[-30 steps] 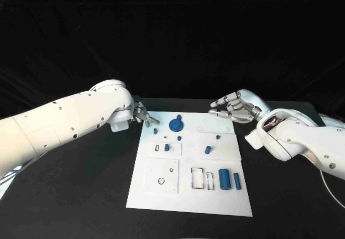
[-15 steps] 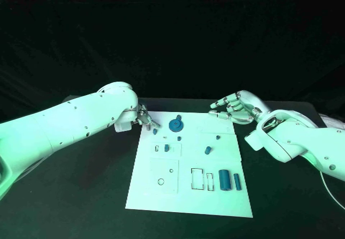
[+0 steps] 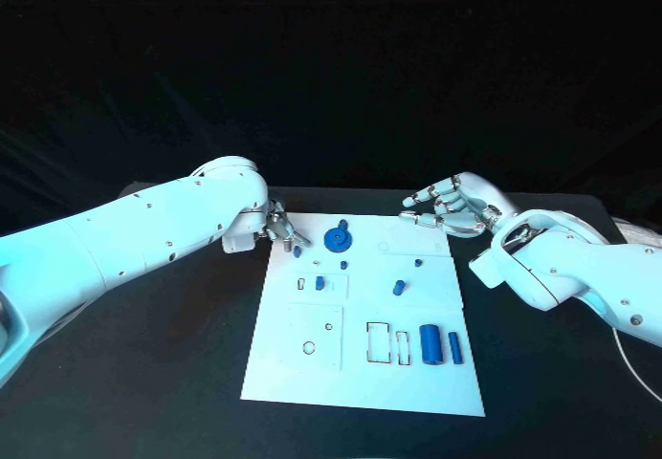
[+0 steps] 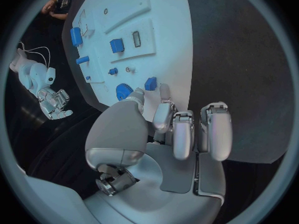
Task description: Assemble the parts on the task board
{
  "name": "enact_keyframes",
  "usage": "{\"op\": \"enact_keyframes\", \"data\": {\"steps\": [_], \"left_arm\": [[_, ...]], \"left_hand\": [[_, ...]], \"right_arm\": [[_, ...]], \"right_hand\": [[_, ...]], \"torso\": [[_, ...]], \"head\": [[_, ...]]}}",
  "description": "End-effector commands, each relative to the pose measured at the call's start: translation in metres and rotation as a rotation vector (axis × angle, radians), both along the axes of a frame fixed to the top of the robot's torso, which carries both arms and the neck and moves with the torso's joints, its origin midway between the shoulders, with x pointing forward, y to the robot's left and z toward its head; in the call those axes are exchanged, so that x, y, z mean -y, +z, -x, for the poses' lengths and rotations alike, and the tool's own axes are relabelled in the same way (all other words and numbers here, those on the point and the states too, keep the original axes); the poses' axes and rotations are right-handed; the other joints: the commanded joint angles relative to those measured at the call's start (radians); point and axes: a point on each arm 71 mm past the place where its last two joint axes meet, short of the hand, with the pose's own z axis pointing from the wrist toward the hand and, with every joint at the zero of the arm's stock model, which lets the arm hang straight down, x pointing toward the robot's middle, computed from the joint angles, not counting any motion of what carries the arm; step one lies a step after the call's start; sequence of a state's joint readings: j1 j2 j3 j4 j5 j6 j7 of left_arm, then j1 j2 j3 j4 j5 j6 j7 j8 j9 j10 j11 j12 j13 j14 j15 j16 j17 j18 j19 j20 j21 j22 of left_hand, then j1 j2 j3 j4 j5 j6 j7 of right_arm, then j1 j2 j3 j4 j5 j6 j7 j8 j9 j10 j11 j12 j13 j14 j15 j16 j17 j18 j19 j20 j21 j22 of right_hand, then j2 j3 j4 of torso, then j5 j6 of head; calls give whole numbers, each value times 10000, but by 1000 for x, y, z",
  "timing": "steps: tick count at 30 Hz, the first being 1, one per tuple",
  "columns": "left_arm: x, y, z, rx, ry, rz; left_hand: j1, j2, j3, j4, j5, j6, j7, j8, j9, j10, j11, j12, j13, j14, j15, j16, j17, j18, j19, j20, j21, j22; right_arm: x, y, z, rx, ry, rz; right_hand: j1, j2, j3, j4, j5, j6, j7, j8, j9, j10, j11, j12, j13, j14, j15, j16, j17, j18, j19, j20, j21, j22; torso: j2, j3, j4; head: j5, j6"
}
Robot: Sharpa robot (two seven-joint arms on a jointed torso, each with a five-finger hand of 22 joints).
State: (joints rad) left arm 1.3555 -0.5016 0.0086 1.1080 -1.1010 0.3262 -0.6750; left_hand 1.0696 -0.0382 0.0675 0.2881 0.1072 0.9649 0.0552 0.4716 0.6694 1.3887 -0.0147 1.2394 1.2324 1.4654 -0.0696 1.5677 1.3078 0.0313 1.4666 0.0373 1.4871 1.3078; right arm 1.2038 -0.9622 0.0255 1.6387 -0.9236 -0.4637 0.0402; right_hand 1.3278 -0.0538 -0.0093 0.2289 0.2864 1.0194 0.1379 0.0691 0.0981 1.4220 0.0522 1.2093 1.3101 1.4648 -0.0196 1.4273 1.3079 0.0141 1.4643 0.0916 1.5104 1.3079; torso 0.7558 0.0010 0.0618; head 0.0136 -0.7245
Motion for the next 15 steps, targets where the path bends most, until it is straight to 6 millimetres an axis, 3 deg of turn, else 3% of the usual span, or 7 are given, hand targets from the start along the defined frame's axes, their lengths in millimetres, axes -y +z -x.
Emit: {"op": "enact_keyframes", "data": {"steps": [1,15], "left_arm": [[4,0,1,-109,-247,97],[7,1,4,-51,-344,146]], "left_hand": [[36,73,-83,-18,68,82,-23,58,23,51,-19,55,7,1054,-26,31,2630,-39,442,36,50,1691],[525,180,-169,-117,73,81,-62,175,173,93,-56,99,43,1054,-58,31,2630,-47,460,-2,68,1727]], "right_arm": [[-2,0,0,12,170,65],[-2,-1,0,-9,182,68]], "right_hand": [[66,45,-64,-15,-27,51,-13,9,10,-75,-12,-53,517,627,-3,-47,860,157,180,7,-42,1550],[68,59,-69,-13,-23,54,-13,10,12,-70,-12,-45,520,628,-3,-46,864,158,179,6,-44,1548]], "torso": [[-1,3,1],[1,8,0]], "head": [[7,-1],[12,-10]]}}
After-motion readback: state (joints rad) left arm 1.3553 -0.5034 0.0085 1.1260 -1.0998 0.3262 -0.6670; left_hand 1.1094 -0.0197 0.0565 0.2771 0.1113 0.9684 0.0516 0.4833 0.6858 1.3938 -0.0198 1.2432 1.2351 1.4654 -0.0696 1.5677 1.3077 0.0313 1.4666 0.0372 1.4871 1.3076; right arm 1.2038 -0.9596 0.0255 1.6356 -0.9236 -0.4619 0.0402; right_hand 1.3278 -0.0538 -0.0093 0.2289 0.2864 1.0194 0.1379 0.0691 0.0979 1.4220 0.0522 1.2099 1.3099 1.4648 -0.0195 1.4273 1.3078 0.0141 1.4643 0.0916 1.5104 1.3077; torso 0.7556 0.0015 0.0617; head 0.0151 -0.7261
